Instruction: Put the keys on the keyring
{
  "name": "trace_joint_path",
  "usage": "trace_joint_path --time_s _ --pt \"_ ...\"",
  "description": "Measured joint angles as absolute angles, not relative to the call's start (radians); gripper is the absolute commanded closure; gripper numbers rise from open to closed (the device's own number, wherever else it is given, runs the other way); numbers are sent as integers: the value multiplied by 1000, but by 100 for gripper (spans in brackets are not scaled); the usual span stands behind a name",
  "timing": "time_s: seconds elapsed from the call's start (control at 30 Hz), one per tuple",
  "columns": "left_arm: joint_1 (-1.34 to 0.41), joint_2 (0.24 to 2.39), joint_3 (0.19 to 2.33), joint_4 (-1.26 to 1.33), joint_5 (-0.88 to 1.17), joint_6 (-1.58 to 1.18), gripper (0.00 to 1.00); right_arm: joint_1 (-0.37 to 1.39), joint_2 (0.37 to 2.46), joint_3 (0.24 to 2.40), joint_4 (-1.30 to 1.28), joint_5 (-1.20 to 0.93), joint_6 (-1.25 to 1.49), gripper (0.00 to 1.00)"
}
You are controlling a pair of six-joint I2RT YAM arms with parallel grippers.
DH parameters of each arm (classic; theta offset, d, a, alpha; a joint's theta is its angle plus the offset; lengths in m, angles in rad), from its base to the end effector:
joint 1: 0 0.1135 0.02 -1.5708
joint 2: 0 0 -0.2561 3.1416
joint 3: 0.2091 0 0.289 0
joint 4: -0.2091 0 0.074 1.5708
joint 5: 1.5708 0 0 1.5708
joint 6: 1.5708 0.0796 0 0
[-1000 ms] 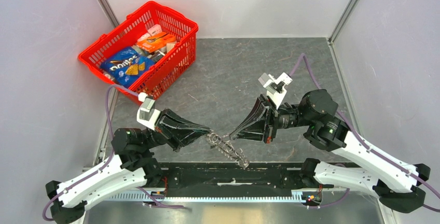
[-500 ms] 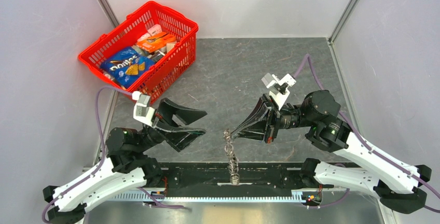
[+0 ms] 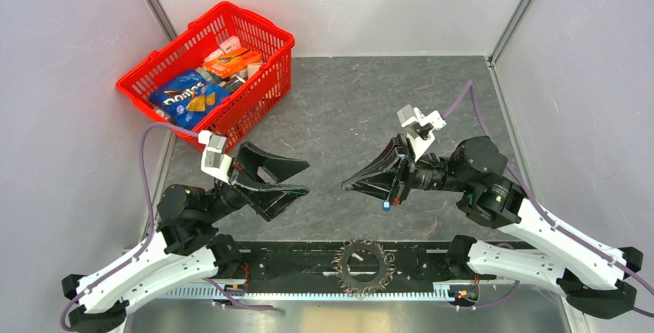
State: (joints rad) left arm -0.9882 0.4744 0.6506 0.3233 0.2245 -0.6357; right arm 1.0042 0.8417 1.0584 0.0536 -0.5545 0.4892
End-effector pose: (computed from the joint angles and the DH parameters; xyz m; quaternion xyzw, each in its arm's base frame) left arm 0.0914 -0.1710 0.4117 0.1838 0.4824 -0.6594 0.5465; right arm 0.0984 0.2327 0.4617 -0.3589 0.5076 0.6416 0.4493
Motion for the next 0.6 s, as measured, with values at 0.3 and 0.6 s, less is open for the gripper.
trace_joint_path --time_s 0.3,0.6 --pt "-988 432 622 273 210 -635 21 1004 820 965 -242 -339 435 65" --pt "-988 430 597 154 172 -633 12 1004 758 803 -412 -178 512 47"
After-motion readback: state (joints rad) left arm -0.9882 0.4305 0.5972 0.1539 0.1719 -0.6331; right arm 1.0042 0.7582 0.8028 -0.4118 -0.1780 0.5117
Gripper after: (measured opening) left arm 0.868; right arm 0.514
